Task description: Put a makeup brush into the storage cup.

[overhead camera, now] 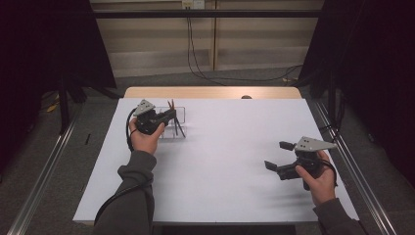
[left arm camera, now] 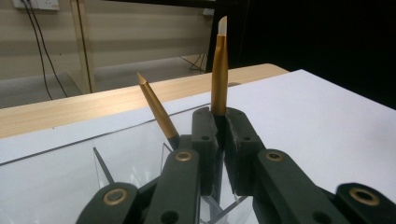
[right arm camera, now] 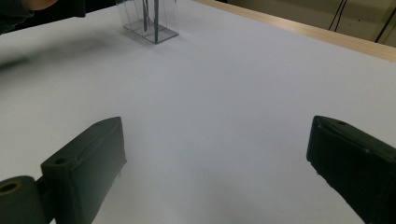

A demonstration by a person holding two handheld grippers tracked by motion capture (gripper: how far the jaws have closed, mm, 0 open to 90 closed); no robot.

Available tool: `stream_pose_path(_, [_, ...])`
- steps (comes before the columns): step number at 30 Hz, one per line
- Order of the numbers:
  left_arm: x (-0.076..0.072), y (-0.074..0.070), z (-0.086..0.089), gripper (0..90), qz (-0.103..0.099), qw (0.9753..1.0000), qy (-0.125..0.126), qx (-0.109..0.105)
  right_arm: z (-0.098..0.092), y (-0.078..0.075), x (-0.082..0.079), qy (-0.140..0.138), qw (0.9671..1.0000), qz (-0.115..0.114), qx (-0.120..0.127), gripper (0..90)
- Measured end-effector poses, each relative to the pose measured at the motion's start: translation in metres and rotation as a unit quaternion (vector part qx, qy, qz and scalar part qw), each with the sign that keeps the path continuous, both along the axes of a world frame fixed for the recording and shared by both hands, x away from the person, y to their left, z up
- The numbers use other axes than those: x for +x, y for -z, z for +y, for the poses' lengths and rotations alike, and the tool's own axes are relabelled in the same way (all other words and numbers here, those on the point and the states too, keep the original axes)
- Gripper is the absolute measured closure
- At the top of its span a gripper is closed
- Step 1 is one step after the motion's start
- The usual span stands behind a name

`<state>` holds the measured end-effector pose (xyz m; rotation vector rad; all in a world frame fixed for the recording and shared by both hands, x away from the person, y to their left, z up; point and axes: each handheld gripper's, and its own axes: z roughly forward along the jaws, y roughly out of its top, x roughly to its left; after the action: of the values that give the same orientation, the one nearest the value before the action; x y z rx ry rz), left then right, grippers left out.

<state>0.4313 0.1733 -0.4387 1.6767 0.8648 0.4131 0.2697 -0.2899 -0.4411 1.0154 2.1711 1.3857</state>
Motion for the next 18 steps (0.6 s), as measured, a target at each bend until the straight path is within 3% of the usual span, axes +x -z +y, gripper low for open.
stream_pose_path(5, [-0.0002, -0.0005, 0.0007, 82.2, 0.001, 1.0, -0.001, 0.002, -0.0006, 0.0001, 0.0, 0.0, 1.0, 0.0, 0.001, 4.1])
stream_pose_path(14, [-0.0023, -0.0023, 0.0045, 71.0, 0.009, 0.9998, 0.005, -0.017, -0.0003, -0.0003, 0.0, 0.001, 1.0, 0.0, 0.002, 4.1])
stream_pose_path(18, [-0.0043, -0.0054, 0.0058, 66.7, 0.01, 0.9999, -0.002, -0.011, 0.0002, 0.0001, 0.0002, 0.0, 1.0, 0.0, 0.0, 4.1])
